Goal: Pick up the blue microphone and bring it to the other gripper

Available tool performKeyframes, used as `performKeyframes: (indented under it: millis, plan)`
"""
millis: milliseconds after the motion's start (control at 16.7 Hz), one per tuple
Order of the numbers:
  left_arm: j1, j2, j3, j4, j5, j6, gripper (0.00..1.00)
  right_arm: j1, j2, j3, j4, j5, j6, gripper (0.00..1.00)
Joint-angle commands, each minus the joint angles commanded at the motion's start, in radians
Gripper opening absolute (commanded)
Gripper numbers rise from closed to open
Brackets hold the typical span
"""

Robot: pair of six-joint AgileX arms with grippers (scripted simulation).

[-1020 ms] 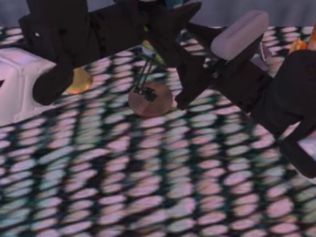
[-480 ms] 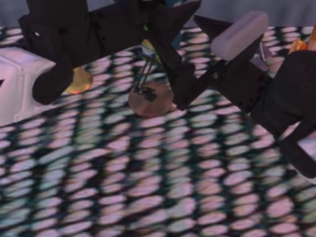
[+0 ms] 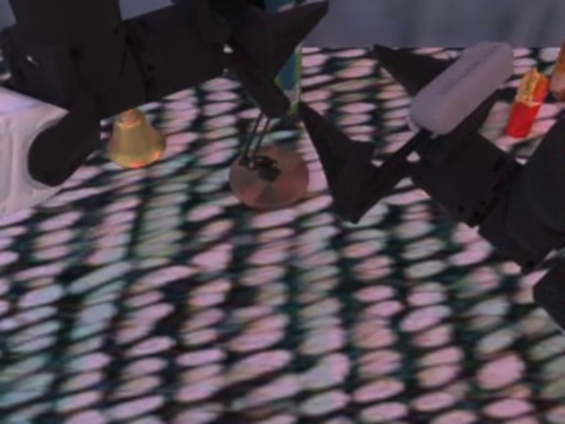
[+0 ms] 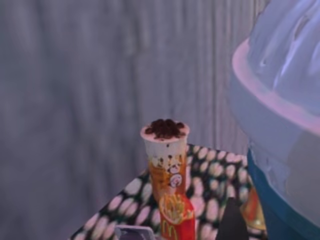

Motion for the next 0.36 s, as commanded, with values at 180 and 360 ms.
performKeyframes:
  millis: [180, 360]
  plan:
    - [0.066, -0.034, -0.028, -0.003, 0.055, 0.003, 0.0, -0.013, -0.101, -0.116, 0.011, -0.02, 0.005, 1.0]
    - [0.096, -0.047, -0.042, -0.005, 0.078, 0.004, 0.0, -0.018, -0.143, -0.158, 0.019, -0.03, 0.007, 1.0]
